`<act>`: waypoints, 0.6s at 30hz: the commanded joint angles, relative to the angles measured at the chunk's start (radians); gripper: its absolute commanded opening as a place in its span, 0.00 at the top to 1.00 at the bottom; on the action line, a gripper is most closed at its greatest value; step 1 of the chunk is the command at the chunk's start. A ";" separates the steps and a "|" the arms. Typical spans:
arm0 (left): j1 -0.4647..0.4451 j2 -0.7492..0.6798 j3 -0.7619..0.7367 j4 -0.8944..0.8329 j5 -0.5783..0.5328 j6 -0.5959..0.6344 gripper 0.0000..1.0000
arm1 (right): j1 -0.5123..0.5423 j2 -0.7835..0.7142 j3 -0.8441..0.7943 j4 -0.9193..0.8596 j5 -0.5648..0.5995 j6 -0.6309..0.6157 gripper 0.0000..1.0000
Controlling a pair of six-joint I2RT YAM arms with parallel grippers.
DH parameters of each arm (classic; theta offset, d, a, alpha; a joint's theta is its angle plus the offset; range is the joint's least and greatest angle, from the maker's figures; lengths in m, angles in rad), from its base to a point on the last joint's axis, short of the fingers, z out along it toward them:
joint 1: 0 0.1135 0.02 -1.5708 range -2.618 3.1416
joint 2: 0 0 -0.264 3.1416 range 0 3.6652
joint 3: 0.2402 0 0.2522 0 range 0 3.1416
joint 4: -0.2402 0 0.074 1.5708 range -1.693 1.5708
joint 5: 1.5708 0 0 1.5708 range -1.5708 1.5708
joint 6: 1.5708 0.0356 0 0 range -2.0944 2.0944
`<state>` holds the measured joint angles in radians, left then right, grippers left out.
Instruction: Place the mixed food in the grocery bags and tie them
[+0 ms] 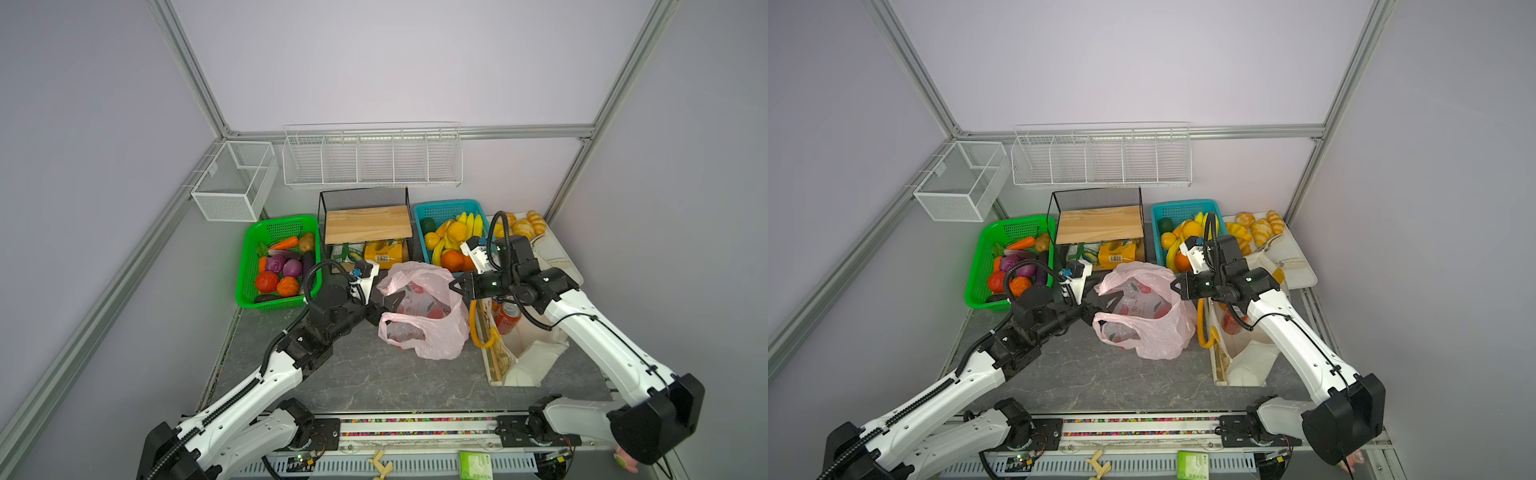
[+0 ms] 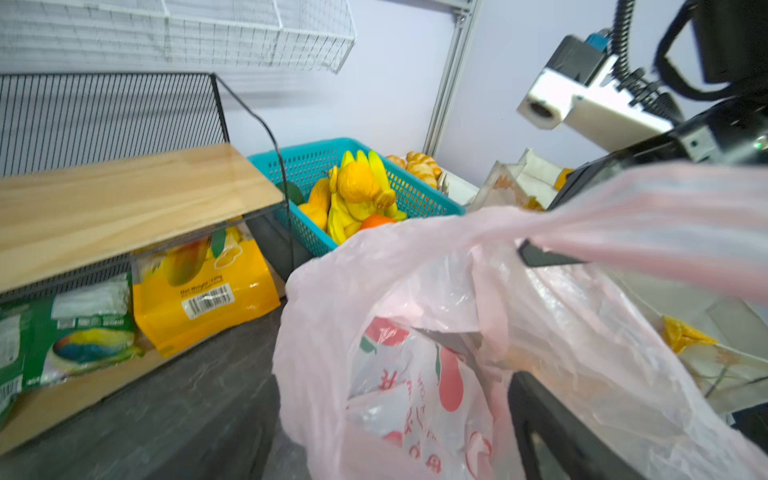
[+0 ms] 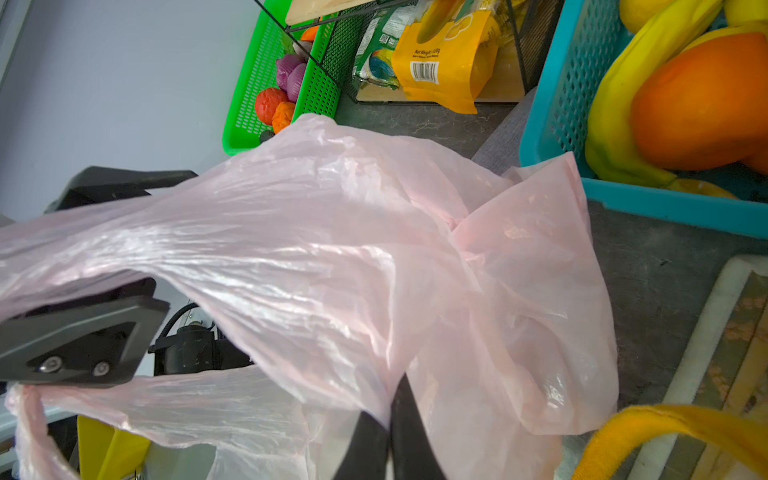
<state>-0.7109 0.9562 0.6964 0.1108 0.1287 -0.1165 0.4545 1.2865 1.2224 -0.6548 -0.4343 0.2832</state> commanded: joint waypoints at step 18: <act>-0.004 0.163 0.264 -0.104 0.222 -0.338 1.00 | 0.270 -0.116 -0.099 0.116 0.549 -0.165 0.42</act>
<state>-0.7124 1.1164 0.9241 0.0441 0.2947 -0.3424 0.6853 1.1976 1.1683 -0.6136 0.0006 0.0940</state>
